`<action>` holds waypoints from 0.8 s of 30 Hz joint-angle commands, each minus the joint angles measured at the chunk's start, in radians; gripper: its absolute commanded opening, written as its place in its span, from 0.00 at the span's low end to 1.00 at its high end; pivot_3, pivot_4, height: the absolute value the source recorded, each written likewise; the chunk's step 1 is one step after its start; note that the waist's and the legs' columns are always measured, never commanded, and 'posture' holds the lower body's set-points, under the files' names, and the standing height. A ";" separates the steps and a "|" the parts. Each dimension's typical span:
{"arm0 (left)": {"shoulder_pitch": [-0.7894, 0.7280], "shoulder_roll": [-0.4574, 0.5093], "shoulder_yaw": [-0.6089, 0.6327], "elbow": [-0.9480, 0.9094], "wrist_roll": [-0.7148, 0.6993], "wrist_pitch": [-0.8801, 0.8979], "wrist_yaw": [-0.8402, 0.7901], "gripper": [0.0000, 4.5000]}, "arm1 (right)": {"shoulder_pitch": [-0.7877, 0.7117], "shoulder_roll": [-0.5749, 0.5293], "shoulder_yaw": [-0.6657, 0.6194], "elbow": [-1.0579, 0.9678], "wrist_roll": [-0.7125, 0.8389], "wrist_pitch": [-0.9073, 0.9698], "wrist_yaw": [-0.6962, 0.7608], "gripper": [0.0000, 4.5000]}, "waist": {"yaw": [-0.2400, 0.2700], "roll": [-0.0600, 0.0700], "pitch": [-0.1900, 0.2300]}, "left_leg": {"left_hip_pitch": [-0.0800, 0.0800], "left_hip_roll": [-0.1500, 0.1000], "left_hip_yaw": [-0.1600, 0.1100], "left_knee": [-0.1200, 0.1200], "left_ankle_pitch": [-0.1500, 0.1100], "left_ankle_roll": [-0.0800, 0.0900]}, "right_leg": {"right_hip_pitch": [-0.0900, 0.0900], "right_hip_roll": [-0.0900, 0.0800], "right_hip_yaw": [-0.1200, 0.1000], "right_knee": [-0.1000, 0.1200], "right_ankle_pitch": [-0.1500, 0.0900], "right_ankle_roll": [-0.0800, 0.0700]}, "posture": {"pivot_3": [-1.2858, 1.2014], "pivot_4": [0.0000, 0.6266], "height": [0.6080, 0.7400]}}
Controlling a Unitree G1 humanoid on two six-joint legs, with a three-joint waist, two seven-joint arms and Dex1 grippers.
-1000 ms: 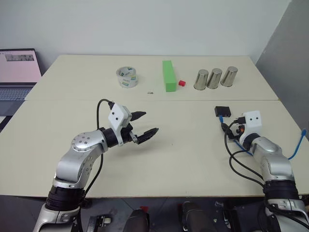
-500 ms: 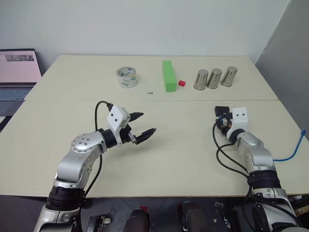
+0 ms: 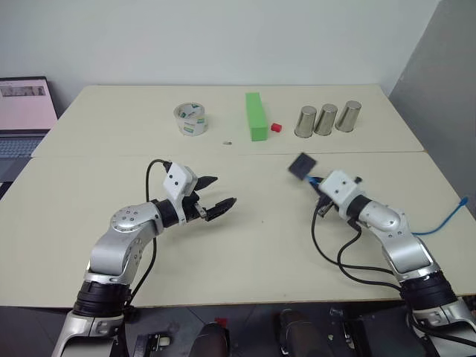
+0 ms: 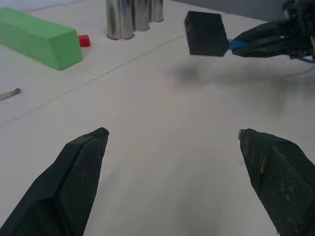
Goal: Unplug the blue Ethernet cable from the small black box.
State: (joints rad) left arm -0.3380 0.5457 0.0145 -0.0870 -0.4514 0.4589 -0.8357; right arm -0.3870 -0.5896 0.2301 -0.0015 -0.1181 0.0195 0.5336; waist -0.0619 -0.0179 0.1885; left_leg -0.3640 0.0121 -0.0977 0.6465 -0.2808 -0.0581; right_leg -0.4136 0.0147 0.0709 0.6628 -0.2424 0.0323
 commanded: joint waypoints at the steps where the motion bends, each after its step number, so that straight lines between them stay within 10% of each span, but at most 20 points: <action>1: -0.024 0.028 0.048 -0.041 -0.172 0.143 -0.113 1.00 | -0.074 -0.080 0.093 0.004 -0.146 -0.353 0.054 0.03 | 0.000 0.000 0.000 | 0.000 0.000 0.000 0.000 0.000 0.000 | 0.000 0.000 0.000 0.000 0.000 0.000 | 0.52 0.24 1.00; 19: -0.085 0.054 0.085 -0.043 -0.373 0.372 -0.182 1.00 | -0.257 -0.007 0.174 0.212 -0.199 -0.859 0.073 0.03 | 0.006 -0.001 0.001 | 0.000 0.000 -0.001 0.001 0.000 0.000 | 0.000 0.000 0.000 0.000 0.003 -0.005 | 0.52 0.24 1.00; 24: -0.078 0.064 0.090 -0.044 -0.389 0.397 -0.192 0.82 | -0.255 -0.005 0.164 0.220 -0.193 -0.858 0.079 0.03 | 0.006 -0.001 0.001 | 0.000 0.000 -0.001 0.001 0.000 0.000 | 0.000 0.000 0.000 0.001 0.003 -0.005 | 0.52 0.24 1.00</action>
State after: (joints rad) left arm -0.4064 0.5961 0.0812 -0.1074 -0.8198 0.8494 -1.0162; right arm -0.6243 -0.5955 0.4165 0.2360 -0.3322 -0.8225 0.6105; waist -0.0555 -0.0188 0.1891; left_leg -0.3639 0.0119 -0.0983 0.6471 -0.2806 -0.0584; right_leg -0.4133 0.0142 0.0710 0.6634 -0.2398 0.0274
